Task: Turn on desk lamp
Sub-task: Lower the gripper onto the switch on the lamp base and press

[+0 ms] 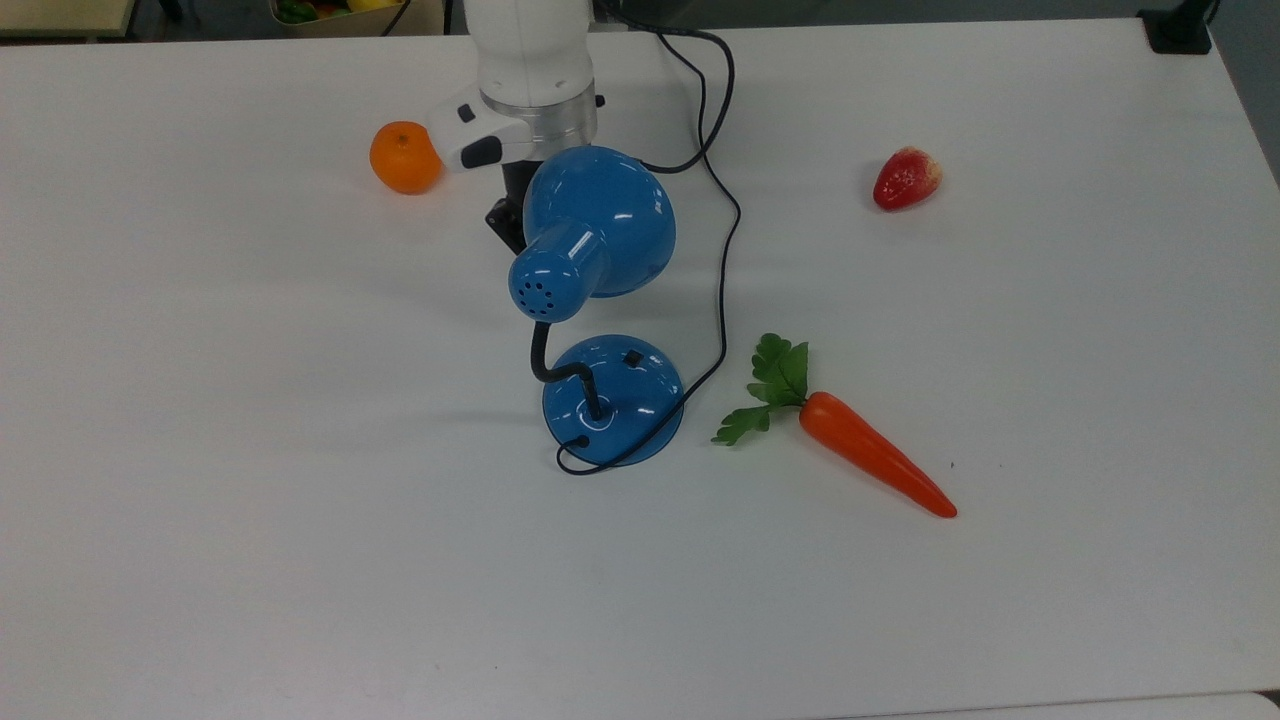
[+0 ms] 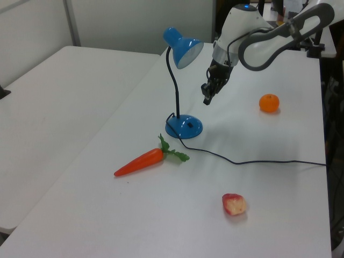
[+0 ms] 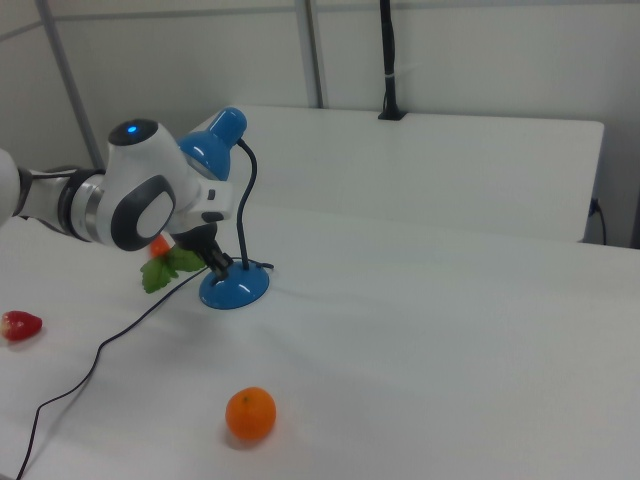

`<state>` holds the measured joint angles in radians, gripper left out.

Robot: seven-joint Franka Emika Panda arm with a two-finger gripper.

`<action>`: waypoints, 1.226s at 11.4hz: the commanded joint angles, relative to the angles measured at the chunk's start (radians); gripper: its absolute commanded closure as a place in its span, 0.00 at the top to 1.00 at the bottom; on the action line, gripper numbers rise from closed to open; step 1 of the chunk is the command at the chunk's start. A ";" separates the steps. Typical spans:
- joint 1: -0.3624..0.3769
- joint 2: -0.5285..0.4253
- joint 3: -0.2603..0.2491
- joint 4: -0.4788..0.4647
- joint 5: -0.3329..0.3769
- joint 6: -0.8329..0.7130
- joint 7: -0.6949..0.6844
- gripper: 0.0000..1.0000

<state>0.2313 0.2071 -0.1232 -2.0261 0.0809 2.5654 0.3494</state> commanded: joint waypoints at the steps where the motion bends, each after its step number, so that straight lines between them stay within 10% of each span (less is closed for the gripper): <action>1: 0.040 -0.008 -0.007 -0.066 0.010 0.125 0.074 0.00; 14: 0.089 0.130 -0.010 -0.059 -0.001 0.420 0.155 0.00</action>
<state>0.3051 0.3406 -0.1231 -2.0796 0.0808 2.9619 0.4826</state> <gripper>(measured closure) 0.991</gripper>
